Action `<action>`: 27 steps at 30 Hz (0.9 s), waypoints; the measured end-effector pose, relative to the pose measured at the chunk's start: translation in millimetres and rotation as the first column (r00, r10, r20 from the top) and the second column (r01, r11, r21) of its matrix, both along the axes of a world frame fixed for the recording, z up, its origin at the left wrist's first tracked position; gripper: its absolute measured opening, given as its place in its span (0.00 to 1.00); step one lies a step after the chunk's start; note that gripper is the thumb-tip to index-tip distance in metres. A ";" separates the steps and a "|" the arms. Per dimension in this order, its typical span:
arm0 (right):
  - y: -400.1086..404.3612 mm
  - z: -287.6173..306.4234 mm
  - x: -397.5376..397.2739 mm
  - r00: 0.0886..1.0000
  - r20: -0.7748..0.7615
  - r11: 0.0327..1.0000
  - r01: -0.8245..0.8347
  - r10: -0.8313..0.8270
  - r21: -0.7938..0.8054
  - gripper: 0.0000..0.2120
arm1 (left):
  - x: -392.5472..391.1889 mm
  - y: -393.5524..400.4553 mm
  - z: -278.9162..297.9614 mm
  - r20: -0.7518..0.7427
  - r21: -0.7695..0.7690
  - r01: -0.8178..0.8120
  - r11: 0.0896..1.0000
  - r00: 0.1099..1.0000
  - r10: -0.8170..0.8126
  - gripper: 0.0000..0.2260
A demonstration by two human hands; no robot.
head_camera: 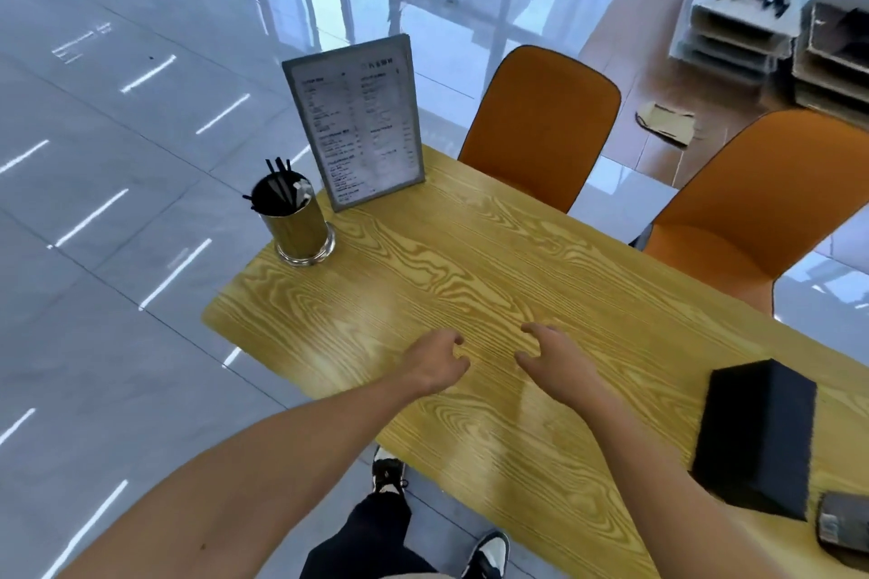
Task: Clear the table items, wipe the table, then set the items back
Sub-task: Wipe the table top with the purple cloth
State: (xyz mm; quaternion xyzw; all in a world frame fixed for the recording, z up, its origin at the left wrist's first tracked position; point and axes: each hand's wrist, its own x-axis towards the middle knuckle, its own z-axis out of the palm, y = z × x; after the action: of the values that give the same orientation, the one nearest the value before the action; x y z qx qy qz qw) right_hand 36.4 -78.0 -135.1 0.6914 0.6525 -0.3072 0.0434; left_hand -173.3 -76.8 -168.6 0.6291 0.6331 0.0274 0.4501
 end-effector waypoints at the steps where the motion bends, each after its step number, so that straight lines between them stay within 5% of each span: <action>1: -6.5 -2.4 5.1 0.999 -0.003 0.999 0.039 -0.039 0.011 0.25 | 3.1 2.1 -3.6 0.002 -0.022 0.025 0.999 1.000 -0.025 0.22; 6: -91.3 -22.7 76.9 0.901 0.118 0.908 0.416 -0.418 0.042 0.22 | 58.1 -8.7 -21.9 0.072 -0.126 0.206 0.970 0.977 -0.198 0.19; 11: -217.4 -48.0 161.8 0.583 0.352 0.648 0.756 -0.732 0.094 0.27 | 125.1 -41.9 -31.6 0.178 -0.180 0.356 0.917 0.928 -0.326 0.18; 15: -291.0 -73.1 203.8 0.343 0.375 0.373 0.928 -0.861 0.008 0.44 | 167.0 -79.6 -43.1 0.213 -0.234 0.435 0.870 0.896 -0.391 0.19; 20: -312.1 -90.2 212.5 0.344 0.081 0.335 0.936 -0.935 -0.110 0.38 | 200.9 -116.7 -51.2 0.221 -0.227 0.452 0.862 0.887 -0.407 0.21; 27: -269.3 -102.6 178.9 0.561 -0.039 0.562 0.826 -0.827 -0.053 0.29 | 219.7 -148.4 -57.5 0.206 -0.133 0.431 0.892 0.893 -0.401 0.27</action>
State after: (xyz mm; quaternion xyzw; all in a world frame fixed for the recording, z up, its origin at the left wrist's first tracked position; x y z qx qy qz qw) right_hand 215.3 -347.2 -237.6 0.9062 0.2497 -0.3212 -0.1147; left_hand 46.4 -225.2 -226.2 0.7035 0.4416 -0.0712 0.5523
